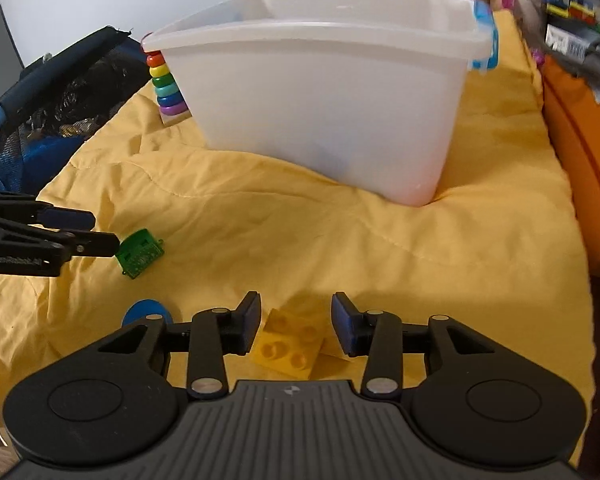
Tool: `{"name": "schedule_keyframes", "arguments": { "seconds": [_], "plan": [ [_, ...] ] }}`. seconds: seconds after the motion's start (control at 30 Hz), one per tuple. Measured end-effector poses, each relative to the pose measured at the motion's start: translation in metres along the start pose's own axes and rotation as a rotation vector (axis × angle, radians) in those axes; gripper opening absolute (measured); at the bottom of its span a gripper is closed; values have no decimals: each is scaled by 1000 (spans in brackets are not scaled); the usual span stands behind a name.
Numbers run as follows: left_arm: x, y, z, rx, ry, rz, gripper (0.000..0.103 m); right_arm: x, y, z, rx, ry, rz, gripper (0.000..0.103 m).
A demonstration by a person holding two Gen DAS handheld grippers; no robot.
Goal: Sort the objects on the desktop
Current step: 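Grasp the green tile with left tool while right tool grasps yellow brick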
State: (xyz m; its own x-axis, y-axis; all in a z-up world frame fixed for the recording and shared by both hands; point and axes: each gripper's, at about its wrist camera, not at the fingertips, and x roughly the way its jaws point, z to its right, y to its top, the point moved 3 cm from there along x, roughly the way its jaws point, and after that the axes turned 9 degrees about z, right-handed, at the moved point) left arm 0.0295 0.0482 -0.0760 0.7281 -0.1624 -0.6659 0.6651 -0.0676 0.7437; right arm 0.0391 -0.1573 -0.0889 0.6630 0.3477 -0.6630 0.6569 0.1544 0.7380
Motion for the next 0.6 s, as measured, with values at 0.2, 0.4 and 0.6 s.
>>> {"name": "schedule_keyframes", "arguments": {
  "seconds": [0.2, 0.4, 0.6],
  "plan": [
    [20, -5, 25, 111, -1, -31, 59, -11, 0, -22, -87, -16, 33, 58],
    [39, -14, 26, 95, -31, -74, 32, 9, -19, -29, -148, -112, -47, 53],
    [19, 8, 25, 89, -60, -18, 26, 9, -20, -26, -128, -81, -50, 38]
  ]
}}
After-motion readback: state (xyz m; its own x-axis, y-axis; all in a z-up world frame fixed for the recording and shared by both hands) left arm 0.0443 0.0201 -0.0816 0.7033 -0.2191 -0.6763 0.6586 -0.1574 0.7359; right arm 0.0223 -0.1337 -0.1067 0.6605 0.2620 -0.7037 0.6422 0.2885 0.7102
